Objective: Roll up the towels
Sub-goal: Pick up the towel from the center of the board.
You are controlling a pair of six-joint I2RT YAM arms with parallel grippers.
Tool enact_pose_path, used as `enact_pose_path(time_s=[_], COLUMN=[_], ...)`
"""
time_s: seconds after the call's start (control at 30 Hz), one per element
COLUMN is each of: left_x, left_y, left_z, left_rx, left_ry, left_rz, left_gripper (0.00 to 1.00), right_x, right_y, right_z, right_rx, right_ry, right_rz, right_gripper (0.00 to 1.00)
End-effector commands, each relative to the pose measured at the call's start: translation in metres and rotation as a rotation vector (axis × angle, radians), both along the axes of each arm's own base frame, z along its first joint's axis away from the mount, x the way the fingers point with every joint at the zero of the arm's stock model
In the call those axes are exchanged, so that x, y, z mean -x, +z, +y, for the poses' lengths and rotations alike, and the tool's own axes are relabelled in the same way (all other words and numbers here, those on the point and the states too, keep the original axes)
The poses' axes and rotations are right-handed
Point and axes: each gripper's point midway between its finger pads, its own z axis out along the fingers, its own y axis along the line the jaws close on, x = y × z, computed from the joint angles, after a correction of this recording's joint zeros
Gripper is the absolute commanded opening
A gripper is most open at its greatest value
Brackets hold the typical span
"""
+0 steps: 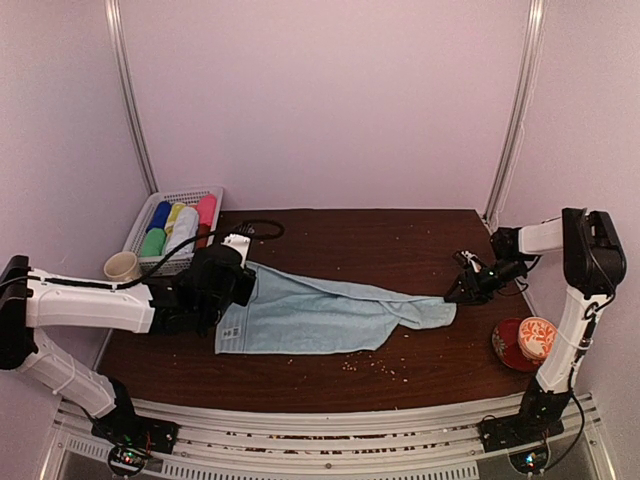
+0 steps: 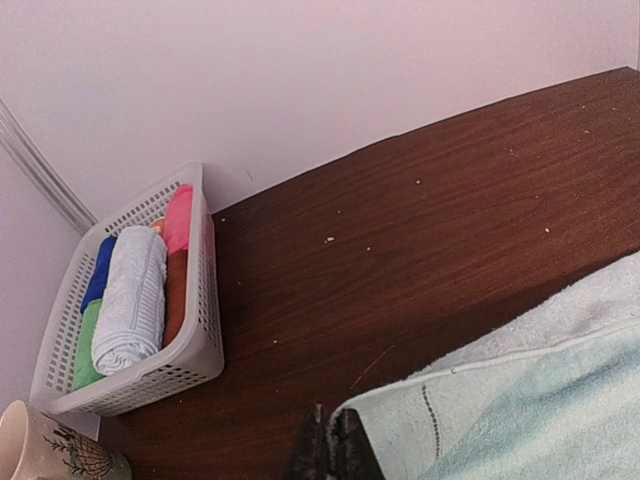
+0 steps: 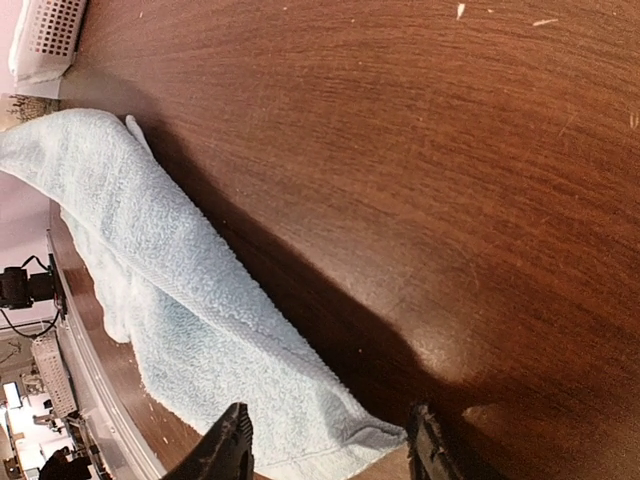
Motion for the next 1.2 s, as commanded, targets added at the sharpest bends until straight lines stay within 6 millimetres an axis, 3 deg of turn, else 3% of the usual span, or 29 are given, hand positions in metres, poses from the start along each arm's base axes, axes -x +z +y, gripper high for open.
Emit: enact_pose_path(time_s=[0.0, 0.23, 0.53, 0.97, 1.17], left_x=[-0.005, -0.005, -0.005, -0.007, -0.007], left_y=[-0.003, -0.007, -0.011, -0.017, -0.019], left_z=[0.006, 0.007, 0.002, -0.004, -0.005], left_rx=[-0.006, -0.017, -0.016, -0.021, -0.027], left_ry=[0.042, 0.05, 0.026, 0.01, 0.009], left_rz=[0.001, 0.004, 0.016, 0.031, 0.036], left_gripper=[0.0, 0.0, 0.0, 0.0, 0.0], right_x=[0.029, 0.025, 0.024, -0.006, -0.025], right_y=[-0.033, -0.033, -0.04, -0.042, -0.025], right_z=[0.004, -0.002, 0.012, 0.011, 0.018], right_rx=[0.015, 0.023, -0.013, 0.072, 0.06], right_ry=[0.005, -0.029, 0.095, 0.119, 0.168], right_rz=[0.151, 0.132, 0.1, -0.046, -0.168], right_gripper=[0.52, 0.5, 0.64, 0.79, 0.85])
